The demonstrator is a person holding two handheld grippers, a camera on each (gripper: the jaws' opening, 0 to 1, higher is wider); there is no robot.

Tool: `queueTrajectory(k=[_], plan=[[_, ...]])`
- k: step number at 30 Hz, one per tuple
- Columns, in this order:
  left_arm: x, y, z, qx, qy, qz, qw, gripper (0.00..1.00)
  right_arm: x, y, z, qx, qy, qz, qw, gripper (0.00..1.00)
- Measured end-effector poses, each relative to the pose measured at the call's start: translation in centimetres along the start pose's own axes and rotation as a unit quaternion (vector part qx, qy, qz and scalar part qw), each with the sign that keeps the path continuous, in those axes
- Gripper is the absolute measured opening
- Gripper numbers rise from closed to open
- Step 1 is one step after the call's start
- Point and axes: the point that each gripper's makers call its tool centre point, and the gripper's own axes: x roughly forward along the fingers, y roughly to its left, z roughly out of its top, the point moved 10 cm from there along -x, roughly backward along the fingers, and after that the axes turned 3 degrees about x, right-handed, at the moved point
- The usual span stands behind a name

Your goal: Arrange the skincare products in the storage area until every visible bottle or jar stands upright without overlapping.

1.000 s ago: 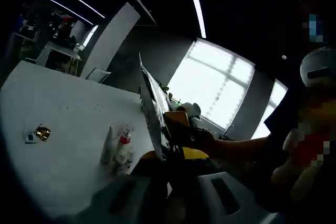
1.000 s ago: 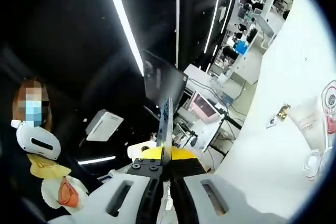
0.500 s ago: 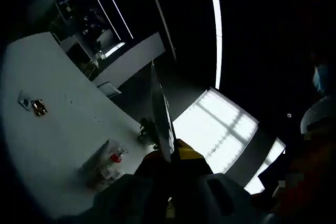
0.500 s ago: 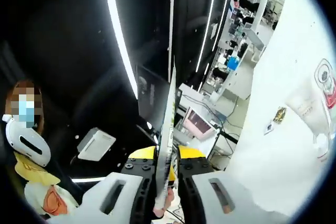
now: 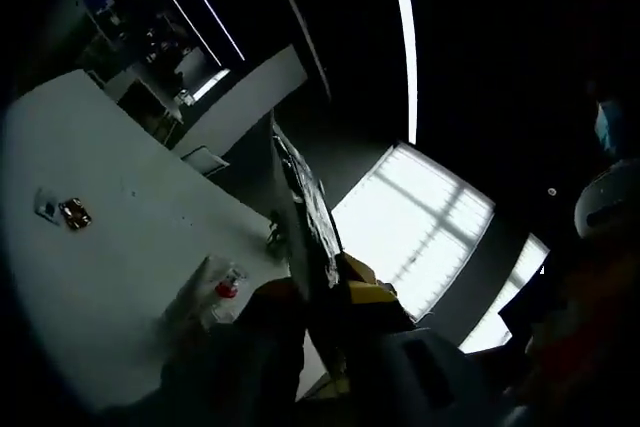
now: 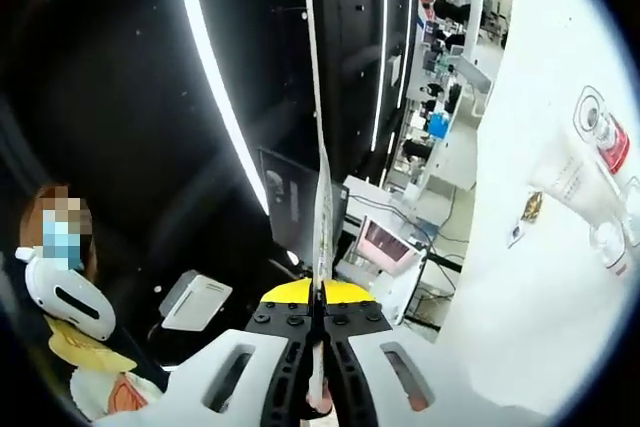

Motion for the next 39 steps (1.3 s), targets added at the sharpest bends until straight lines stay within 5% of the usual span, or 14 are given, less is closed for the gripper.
queueTrajectory(k=[12, 15, 18, 23, 26, 39], plan=[[0.2, 0.7, 1.7, 0.029, 0.053, -0.007, 0.9981, 0.07, -1.1, 0.2, 1.1, -0.019, 0.041, -0.013, 0.9989, 0.01], [0.1, 0.7, 1.7, 0.03, 0.058, -0.007, 0.9978, 0.0, -1.2, 0.1, 1.1, -0.031, 0.054, -0.031, 0.9976, 0.01], [-0.1, 0.8, 1.4, -0.024, 0.053, -0.001, 0.9983, 0.0, -1.3, 0.0, 0.9, -0.036, 0.052, -0.041, 0.9972, 0.01], [-0.3, 1.3, 0.3, -0.104, -0.002, -0.012, 0.9945, 0.0, -1.6, -0.8, 0.2, -0.069, 0.031, -0.07, 0.9947, 0.09], [-0.8, 1.6, -0.1, -0.122, -0.016, -0.012, 0.9924, 0.0, -1.7, -0.9, -0.1, -0.031, 0.012, -0.048, 0.9983, 0.11], [-1.7, 2.9, -1.3, -0.118, 0.013, 0.029, 0.9925, 0.0, -3.2, -2.0, -3.2, -0.001, -0.006, -0.102, 0.9948, 0.03]])
